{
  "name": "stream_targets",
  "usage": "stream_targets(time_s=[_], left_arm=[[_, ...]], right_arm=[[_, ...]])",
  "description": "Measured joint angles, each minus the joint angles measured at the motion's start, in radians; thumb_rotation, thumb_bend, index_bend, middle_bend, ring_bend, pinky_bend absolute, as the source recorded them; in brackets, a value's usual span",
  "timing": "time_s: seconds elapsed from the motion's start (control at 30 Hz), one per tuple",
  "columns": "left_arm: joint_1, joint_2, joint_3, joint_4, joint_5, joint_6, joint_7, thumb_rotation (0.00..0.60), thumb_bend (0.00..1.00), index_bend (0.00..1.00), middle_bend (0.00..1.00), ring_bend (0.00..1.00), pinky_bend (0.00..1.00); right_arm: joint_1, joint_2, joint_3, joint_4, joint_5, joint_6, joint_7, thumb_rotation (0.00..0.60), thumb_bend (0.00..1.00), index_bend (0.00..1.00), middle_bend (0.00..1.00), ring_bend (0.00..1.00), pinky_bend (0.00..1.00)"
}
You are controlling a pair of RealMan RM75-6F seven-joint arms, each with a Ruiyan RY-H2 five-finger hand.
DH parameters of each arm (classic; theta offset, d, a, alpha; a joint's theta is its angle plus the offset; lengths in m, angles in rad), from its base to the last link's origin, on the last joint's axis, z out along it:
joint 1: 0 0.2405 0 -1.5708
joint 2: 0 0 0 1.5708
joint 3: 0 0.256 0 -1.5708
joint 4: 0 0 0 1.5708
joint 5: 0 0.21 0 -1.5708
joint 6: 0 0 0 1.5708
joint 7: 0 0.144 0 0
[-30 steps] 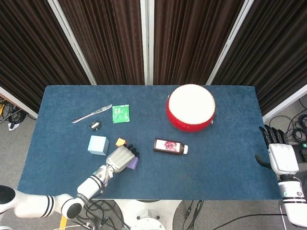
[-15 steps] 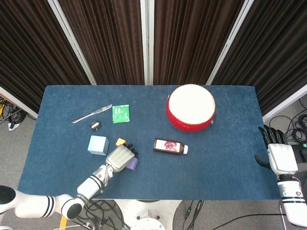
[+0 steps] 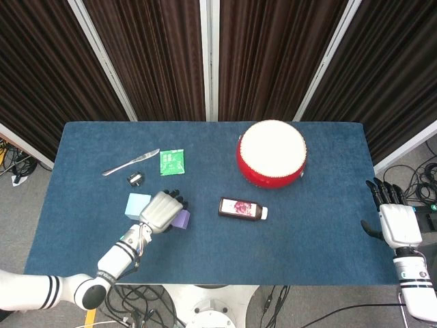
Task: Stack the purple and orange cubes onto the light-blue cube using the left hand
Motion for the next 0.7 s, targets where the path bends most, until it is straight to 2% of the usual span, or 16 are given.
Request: stream_targets(time_s=[0.17,0.3,0.57,0.7], left_arm=[[-0.018,0.07,-0.036,-0.033,-0.09,0.019,0.015,0.6,0.26,0.48,0.5,0.27,0.42],[-0.035,0.11,-0.043,-0.036,-0.172,0.018,0.028,0.6,0.26,0.48,0.5,0.27,0.42],[-0.069,0.166,-0.021,-0.027,-0.31,0.015,0.078,0.6,0.26,0.48,0.5,0.27,0.42],[-0.094,0.21,0.019,-0.036,-0.381,-0.004,0.12,0.6,0.26,0.48,0.5,0.27,0.42]], right_arm=[[0.001,0.001,-0.001,-0.003,-0.002,0.0,-0.006,0.6,0.2,0.0,0.02,0.0,0.01],[0.003,0.003,-0.001,-0.008,-0.002,0.0,-0.016,0.6,0.19,0.0,0.02,0.0,0.01],[0.008,-0.001,-0.002,-0.016,0.003,-0.008,-0.033,0.6,0.2,0.0,0.02,0.0,0.01],[0.012,-0.005,-0.005,-0.015,0.002,-0.014,-0.037,0.6,0.2,0.0,0.02,0.0,0.01]])
